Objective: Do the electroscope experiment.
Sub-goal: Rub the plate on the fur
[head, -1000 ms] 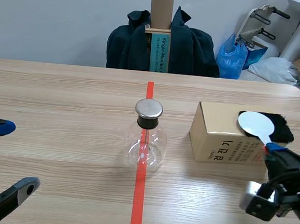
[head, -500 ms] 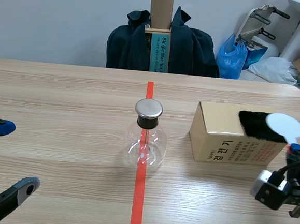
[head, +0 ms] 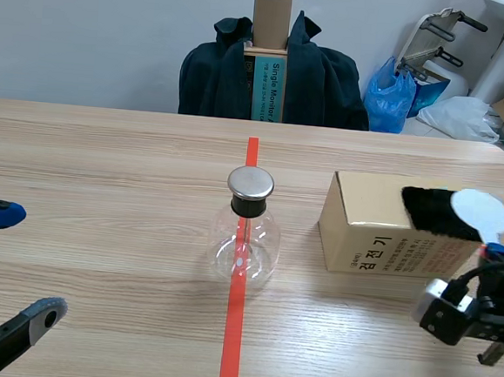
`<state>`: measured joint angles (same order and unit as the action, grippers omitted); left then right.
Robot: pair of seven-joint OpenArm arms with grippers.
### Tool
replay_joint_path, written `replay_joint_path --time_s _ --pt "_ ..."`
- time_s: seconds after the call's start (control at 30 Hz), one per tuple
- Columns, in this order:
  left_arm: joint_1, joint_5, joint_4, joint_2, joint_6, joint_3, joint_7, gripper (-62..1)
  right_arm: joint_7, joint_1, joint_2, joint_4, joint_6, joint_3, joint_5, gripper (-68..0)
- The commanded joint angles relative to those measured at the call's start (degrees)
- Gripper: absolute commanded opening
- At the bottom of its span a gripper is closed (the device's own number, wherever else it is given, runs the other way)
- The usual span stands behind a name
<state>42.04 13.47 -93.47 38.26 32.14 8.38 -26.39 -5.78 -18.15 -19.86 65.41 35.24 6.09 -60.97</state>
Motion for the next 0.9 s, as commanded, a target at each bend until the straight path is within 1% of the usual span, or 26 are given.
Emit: replay_joint_path --time_s 0.0,0.03,0.07,0.1,0.13,0.17,0.2,0.23,0.27,0.33,0.37,0.4,0.47,0.5,0.53,0.6,0.63,0.87 --pt "-0.17 0.44 -0.24 -0.15 0.15 -0.15 -0.83 1.4 -5.14 -0.28 -2.01 0.74 -1.16 -0.55 -0.55 -66.9" --pt "-0.17 0.44 -0.24 -0.15 0.15 -0.15 -0.83 1.4 -8.74 -0.20 -2.08 0.76 -1.22 -0.50 -0.57 -66.9" --pt "-0.17 0.44 -0.24 -0.15 0.15 -0.15 -0.83 1.4 -11.06 -0.07 -1.88 0.85 -1.16 -0.48 -0.55 -66.9" --pt "-0.17 0.44 -0.24 -0.15 0.15 -0.15 -0.83 1.4 -11.08 -0.04 -1.51 1.03 -1.09 -0.42 -0.52 -66.9" --pt "-0.17 0.44 -0.24 -0.15 0.15 -0.15 -0.83 1.4 -8.70 -0.11 -1.05 1.05 -0.68 -0.42 -0.50 -66.9" --pt "-0.17 0.44 -0.24 -0.15 0.15 -0.15 -0.83 1.4 -4.98 -0.31 -0.72 1.03 -0.61 -0.46 -0.50 -66.9" --pt "-0.17 0.44 -0.24 -0.15 0.15 -0.15 -0.83 1.4 -1.90 -0.59 -0.63 1.03 -0.98 -0.46 -0.46 -66.9" --pt "-0.17 0.44 -0.24 -0.15 0.15 -0.15 -0.83 1.4 -1.42 -0.81 -0.83 1.01 -1.64 -0.50 -0.48 -66.9" --pt "-0.17 0.44 -0.24 -0.15 0.15 -0.15 -0.83 1.4 -3.34 -0.92 -1.16 1.01 -2.23 -0.50 -0.72 -66.9" --pt "-0.17 0.44 -0.24 -0.17 0.15 -0.15 -0.83 1.4 -9.27 -0.79 -1.20 1.09 -2.25 -0.48 -1.38 -66.9" --pt "-0.17 0.44 -0.24 -0.17 0.15 -0.15 -0.83 1.4 -10.27 -0.57 -0.87 1.20 -2.29 -0.42 -1.38 -66.9" --pt "-0.17 0.44 -0.24 -0.15 0.15 -0.15 -0.83 1.4 -9.14 -0.57 -0.52 1.20 -2.27 -0.39 -1.38 -66.9" --pt "-0.17 0.44 -0.24 -0.15 0.15 -0.15 -0.83 1.4 -3.74 -0.63 -0.50 1.16 -2.36 -0.42 -1.38 -66.9" --pt "-0.17 0.44 -0.24 -0.15 0.15 -0.15 -0.83 1.4 -2.93 -0.81 -0.76 1.16 -2.71 -0.52 -1.38 -66.9" --pt "-0.17 0.44 -0.24 -0.15 0.15 -0.15 -0.83 1.4 -3.89 -0.79 -1.01 1.16 -3.08 -0.55 -1.42 -66.9" --pt "-0.17 0.44 -0.24 -0.15 0.15 -0.15 -0.83 1.4 -9.07 -0.59 -1.09 1.20 -3.34 -0.55 -1.62 -66.9" --pt "-0.17 0.44 -0.24 -0.15 0.15 -0.15 -0.83 1.4 -10.71 -0.11 -0.87 1.29 -3.37 -0.46 -1.62 -66.9" --pt "-0.17 0.44 -0.24 -0.15 0.15 -0.15 -0.83 1.4 -10.88 -0.13 -0.46 1.29 -3.61 -0.39 -1.38 -66.9"
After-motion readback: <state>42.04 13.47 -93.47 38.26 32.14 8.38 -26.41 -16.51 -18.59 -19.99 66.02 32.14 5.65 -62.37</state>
